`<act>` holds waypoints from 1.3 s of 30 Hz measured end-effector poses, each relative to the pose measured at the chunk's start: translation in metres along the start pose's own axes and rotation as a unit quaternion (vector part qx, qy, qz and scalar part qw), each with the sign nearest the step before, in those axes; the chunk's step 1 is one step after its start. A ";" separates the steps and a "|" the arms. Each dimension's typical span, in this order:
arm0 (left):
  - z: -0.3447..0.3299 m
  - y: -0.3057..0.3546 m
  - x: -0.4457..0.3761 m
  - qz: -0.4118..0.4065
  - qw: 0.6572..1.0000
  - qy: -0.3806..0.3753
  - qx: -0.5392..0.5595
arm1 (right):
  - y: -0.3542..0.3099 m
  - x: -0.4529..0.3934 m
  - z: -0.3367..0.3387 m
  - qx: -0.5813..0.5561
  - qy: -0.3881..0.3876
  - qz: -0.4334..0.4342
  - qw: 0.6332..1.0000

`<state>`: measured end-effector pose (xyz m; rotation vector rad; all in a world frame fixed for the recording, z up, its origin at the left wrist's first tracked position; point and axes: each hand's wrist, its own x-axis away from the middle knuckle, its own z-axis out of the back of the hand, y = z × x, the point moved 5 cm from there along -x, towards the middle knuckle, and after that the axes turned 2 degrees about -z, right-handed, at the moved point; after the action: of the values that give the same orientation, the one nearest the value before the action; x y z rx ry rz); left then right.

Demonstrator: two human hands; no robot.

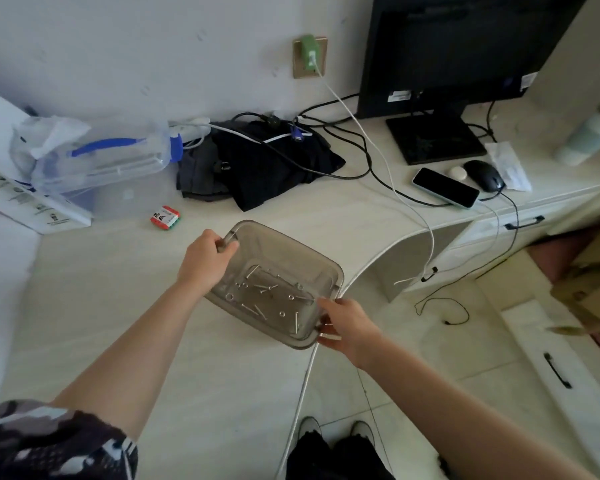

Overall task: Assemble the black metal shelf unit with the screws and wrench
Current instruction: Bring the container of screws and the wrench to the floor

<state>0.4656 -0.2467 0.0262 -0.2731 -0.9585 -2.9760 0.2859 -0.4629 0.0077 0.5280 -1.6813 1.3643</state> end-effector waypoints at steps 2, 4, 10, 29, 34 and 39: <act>-0.004 0.006 0.012 -0.011 1.000 -0.003 0.023 | 0.001 0.004 0.016 0.000 0.026 0.029 0.999; -0.008 0.014 0.026 -0.024 0.999 -0.005 0.041 | 0.003 0.009 0.033 -0.006 0.049 0.050 0.997; -0.037 0.058 0.076 -0.085 0.994 -0.008 0.068 | 0.029 0.032 0.097 -0.025 0.145 0.103 0.984; -0.243 0.194 0.346 -0.149 0.967 -0.152 0.144 | 0.256 0.160 0.376 -0.098 0.353 0.106 0.925; -0.297 0.216 0.416 -0.165 0.955 -0.221 0.108 | 0.322 0.199 0.436 -0.135 0.380 0.095 0.910; -0.331 0.241 0.468 -0.188 0.942 -0.266 0.075 | 0.375 0.225 0.474 -0.188 0.422 0.076 0.883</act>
<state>-0.0366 -0.6115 -0.0208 -1.0451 -1.4175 -3.1975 -0.2931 -0.7454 -0.0177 -0.4011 -1.1961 1.0829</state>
